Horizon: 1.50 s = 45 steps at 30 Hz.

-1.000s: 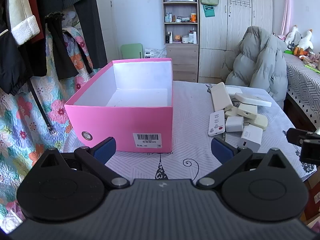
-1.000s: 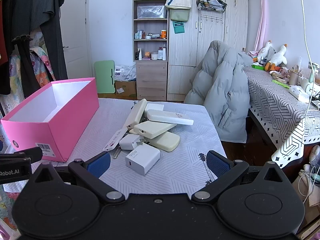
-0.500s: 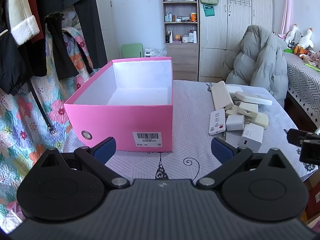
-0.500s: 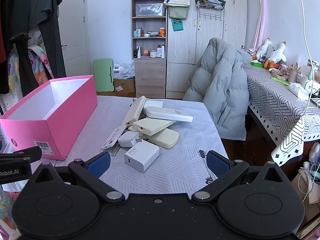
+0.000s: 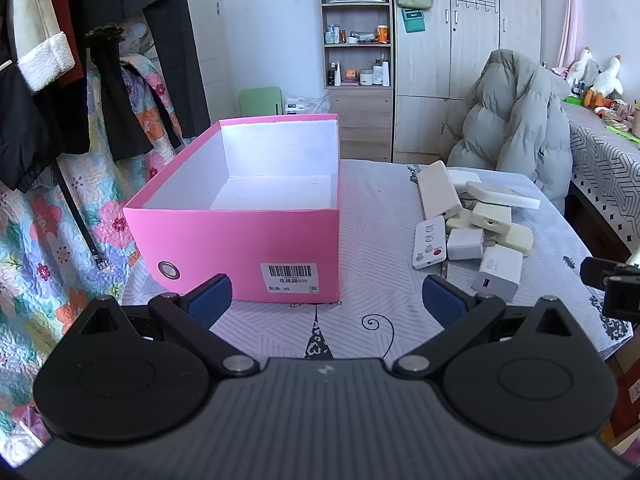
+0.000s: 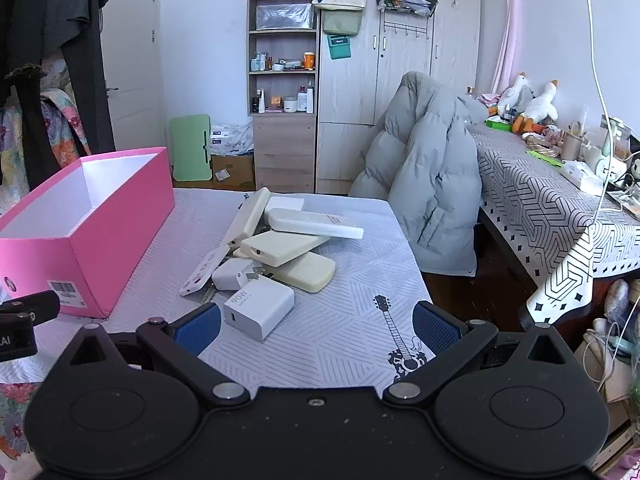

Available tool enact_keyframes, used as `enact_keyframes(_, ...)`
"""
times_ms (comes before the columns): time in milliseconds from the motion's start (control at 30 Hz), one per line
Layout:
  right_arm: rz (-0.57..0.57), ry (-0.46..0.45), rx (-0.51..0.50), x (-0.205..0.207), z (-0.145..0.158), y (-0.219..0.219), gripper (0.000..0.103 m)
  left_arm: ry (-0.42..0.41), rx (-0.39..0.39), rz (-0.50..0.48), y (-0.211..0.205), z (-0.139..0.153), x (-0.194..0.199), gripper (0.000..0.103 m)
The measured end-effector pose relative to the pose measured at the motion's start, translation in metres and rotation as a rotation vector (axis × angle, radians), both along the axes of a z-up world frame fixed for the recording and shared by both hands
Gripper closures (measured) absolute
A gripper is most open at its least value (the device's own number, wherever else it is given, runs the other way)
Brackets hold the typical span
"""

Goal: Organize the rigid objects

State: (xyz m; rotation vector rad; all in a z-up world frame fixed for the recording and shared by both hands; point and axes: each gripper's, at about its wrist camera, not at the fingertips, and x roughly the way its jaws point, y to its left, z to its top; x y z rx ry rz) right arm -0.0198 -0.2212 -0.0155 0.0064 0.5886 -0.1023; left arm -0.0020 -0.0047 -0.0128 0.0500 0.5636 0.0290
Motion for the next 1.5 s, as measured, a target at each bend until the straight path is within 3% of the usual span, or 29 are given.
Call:
enact_keyframes(567,0.039,-0.003,0.010,0.002,0.004,0.001,0.000,0.095,-0.073,-0.113,0.000,0.000,0.011,0.003)
enact_keyframes(700,0.104,-0.078,0.054,0.003,0.009,-0.002,0.000,0.153,-0.098,-0.133,0.005,0.006,0.027,0.003)
enact_keyframes(867,0.175,-0.132,0.134,0.016,0.013,-0.008,0.000,0.087,-0.037,-0.090,0.012,0.029,0.037,0.001)
enact_keyframes(967,0.215,-0.114,0.123,0.029,0.015,-0.006,0.000,0.042,-0.035,-0.116,0.030,0.048,0.044,0.001)
enact_keyframes(1100,0.276,-0.070,0.103,0.049,0.017,-0.002,0.000,-0.049,0.096,-0.084,0.055,0.069,0.056,0.002)
enact_keyframes(1200,0.297,-0.008,0.149,0.069,0.015,-0.003,0.000,-0.013,0.150,-0.089,0.072,0.077,0.076,0.004)
enact_keyframes(1400,0.313,0.023,0.216,0.109,0.016,0.007,0.004,0.064,0.086,-0.119,0.110,0.078,0.114,0.009)
enact_keyframes(1500,0.340,0.038,0.207,0.130,0.014,0.017,0.010,0.070,0.111,-0.087,0.123,0.074,0.133,0.010)
